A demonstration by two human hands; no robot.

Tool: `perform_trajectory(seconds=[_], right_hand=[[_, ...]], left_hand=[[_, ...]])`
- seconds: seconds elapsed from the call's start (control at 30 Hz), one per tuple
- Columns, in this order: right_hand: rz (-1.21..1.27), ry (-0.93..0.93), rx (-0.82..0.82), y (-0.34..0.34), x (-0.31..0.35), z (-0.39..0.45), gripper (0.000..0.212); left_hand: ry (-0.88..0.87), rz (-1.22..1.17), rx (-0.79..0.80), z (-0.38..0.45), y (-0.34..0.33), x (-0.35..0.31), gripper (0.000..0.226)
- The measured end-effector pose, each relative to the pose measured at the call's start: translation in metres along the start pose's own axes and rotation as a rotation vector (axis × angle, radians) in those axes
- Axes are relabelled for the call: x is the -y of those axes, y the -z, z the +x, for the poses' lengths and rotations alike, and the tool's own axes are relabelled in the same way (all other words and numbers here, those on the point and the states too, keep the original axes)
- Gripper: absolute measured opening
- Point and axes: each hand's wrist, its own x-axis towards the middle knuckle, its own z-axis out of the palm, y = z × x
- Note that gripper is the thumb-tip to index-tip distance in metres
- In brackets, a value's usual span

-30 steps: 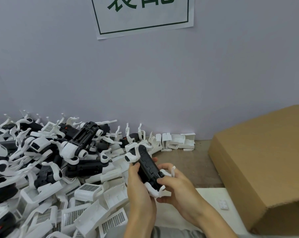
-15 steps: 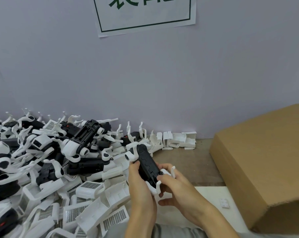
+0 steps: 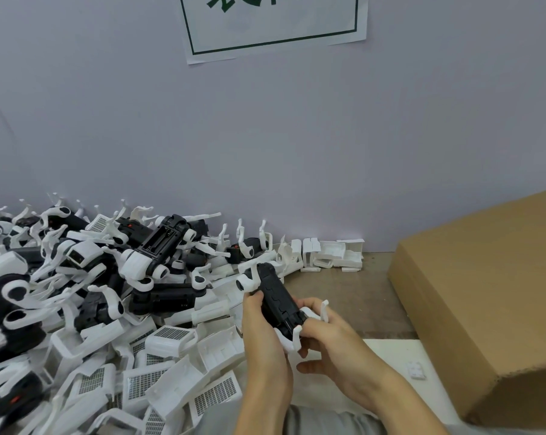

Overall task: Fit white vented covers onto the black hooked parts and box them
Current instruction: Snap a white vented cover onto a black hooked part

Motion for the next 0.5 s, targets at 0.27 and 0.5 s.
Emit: perform_trajectory(seconds=[0.27, 0.5], right_hand=[[0.125, -0.064, 0.068, 0.000, 0.007, -0.005, 0.051], [0.129, 0.071, 0.083, 0.000, 0.008, -0.005, 0.050]], left_hand=[[0.044, -0.162, -0.004, 0.000, -0.004, -0.001, 0.049], [0.001, -0.604, 0.001, -0.007, 0.010, -0.022, 0.032]])
